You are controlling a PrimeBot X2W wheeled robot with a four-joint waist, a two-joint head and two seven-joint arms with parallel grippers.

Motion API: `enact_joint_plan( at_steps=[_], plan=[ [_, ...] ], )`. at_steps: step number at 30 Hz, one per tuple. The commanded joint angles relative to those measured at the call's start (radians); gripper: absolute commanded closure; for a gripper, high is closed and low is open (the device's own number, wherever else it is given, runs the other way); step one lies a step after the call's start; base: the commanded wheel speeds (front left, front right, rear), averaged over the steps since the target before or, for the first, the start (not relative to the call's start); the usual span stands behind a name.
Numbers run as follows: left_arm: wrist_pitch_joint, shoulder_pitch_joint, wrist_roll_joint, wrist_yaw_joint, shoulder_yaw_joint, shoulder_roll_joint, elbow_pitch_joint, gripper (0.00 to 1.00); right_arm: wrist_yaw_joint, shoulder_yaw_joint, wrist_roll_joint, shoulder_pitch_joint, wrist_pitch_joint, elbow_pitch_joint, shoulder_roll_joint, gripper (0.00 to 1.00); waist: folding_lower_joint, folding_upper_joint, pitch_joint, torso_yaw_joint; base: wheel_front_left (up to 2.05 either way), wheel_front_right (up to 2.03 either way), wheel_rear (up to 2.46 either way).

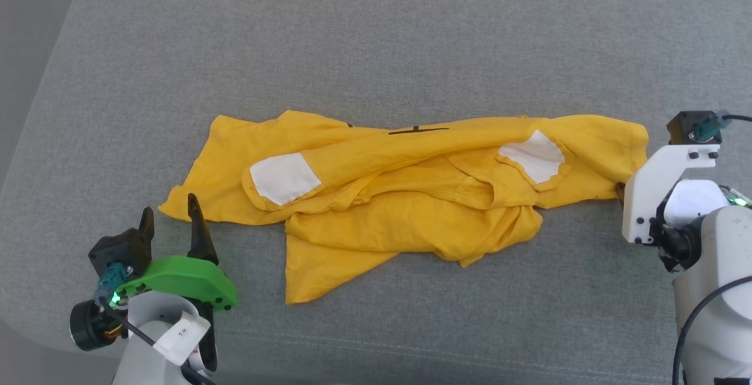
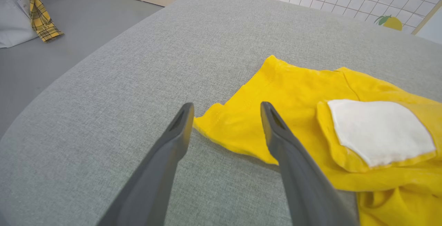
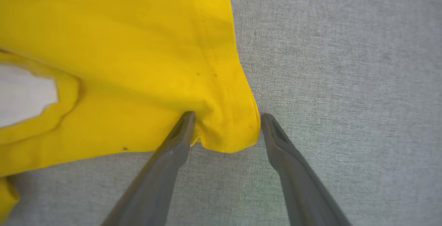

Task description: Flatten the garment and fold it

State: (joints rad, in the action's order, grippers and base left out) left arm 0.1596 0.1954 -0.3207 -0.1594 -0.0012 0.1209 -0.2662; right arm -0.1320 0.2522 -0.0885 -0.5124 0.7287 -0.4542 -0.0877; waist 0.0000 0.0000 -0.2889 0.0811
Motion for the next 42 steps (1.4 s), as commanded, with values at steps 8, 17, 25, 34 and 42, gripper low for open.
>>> enact_joint_plan(
  at_steps=[8, 17, 25, 34, 42],
  plan=[
    [-0.062, 0.026, -0.008, -0.016, -0.006, -0.005, 0.007, 0.0, 0.001, -0.04, 0.097, 0.001, -0.018, -0.007, -0.015, 1.0, 0.0, 0.0, -0.01, -0.01, 0.0, 0.0, 0.0],
    [-0.352, 0.078, -0.066, -0.056, 0.003, 0.017, -0.033, 0.0, 0.001, -0.084, 0.148, 0.011, -0.047, 0.06, -0.027, 1.0, 0.0, 0.0, -0.02, -0.033, 0.0, 0.0, 0.0],
    [-0.521, 0.102, -0.115, -0.061, -0.004, 0.022, -0.053, 1.0, 0.001, -0.113, 0.175, 0.015, -0.061, 0.09, -0.029, 1.0, 0.0, 0.0, -0.025, -0.054, 0.0, 0.0, 0.0],
    [-0.403, 0.123, -0.183, 0.004, 0.031, 0.002, 0.029, 1.0, 0.001, -0.095, 0.236, 0.031, -0.092, 0.128, -0.041, 1.0, 0.0, 0.0, -0.006, -0.042, 0.0, 0.0, 0.0],
    [-0.415, 0.353, -0.222, 0.06, 0.036, 0.044, 0.121, 1.0, 0.001, -0.071, 0.387, -0.127, -0.033, 0.204, -0.074, 1.0, 0.0, 0.0, -0.011, -0.026, 0.0, 0.0, 0.0]
  ],
)
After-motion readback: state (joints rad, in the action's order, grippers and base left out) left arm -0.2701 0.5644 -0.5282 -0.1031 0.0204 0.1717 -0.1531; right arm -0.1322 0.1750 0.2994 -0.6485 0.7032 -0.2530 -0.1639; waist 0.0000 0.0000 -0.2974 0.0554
